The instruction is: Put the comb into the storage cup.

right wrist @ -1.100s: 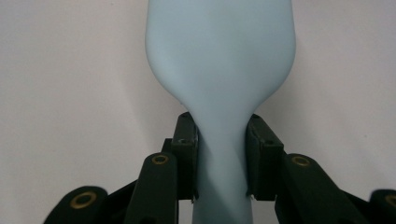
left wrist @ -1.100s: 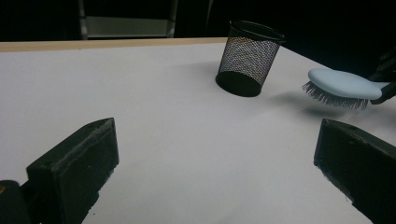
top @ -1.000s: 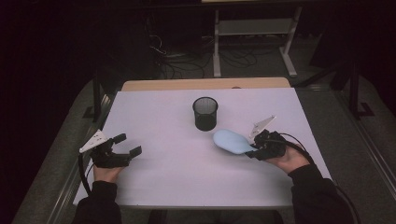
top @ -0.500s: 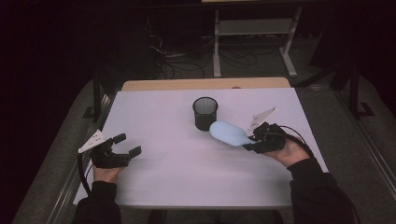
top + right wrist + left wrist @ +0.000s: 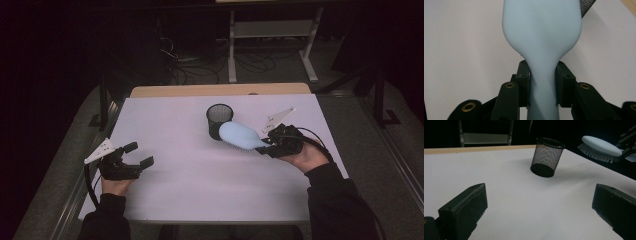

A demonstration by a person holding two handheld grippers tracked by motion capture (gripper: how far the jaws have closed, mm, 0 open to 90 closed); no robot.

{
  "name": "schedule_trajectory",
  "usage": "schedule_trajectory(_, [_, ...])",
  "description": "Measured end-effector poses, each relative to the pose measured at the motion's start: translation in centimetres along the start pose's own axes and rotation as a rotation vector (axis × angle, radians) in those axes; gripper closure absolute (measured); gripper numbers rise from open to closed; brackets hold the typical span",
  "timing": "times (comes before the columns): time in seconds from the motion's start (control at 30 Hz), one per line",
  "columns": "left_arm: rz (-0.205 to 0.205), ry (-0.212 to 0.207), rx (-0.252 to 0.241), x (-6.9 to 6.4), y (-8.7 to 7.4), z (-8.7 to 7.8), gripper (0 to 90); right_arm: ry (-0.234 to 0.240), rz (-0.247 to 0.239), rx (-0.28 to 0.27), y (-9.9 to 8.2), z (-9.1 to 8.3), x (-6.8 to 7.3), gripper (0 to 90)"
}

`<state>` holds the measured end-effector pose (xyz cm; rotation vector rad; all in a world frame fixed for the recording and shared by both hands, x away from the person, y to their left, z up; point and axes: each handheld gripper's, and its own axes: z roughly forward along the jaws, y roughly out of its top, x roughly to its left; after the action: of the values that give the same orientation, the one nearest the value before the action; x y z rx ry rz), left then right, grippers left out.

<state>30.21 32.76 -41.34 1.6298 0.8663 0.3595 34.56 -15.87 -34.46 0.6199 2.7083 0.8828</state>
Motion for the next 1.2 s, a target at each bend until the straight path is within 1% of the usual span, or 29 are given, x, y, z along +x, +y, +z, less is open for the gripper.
schedule_trajectory(0.13, [0.000, -0.010, -0.013, -0.2, 0.2, -0.2, 0.0, 0.000, -0.020, -0.005, 0.8, 0.0, 0.2, 67.8])
schedule_trajectory(0.3, [0.007, -0.029, -0.028, -0.5, 0.6, -0.3, 0.0, -0.002, -0.030, -0.020, 1.7, -0.2, 0.2, 67.8])
schedule_trajectory(0.4, [0.012, -0.033, -0.025, -0.7, 0.8, -0.2, 0.0, -0.007, -0.035, -0.026, 2.1, -0.3, 0.2, 67.8])
schedule_trajectory(0.63, [-0.004, -0.043, -0.054, -1.2, 1.7, -0.1, 0.0, -0.014, -0.042, -0.054, 2.9, -0.6, 0.1, 67.8])
schedule_trajectory(0.8, [-0.016, -0.055, -0.048, -1.0, 1.9, 0.1, 0.0, -0.018, -0.052, -0.056, 3.6, -0.6, 0.2, 67.8])
schedule_trajectory(0.87, [-0.012, -0.060, -0.044, -1.0, 2.1, 0.1, 0.0, -0.021, -0.054, -0.060, 3.9, -0.7, 0.3, 67.8])
schedule_trajectory(1.0, [-0.013, -0.076, -0.052, -1.1, 2.4, 0.1, 0.0, -0.023, -0.063, -0.076, 4.7, -0.9, 0.4, 67.8])
schedule_trajectory(1.2, [-0.004, -0.084, -0.036, -1.2, 3.0, 0.4, 0.0, -0.024, -0.081, -0.090, 6.0, -1.2, 0.5, 67.8])
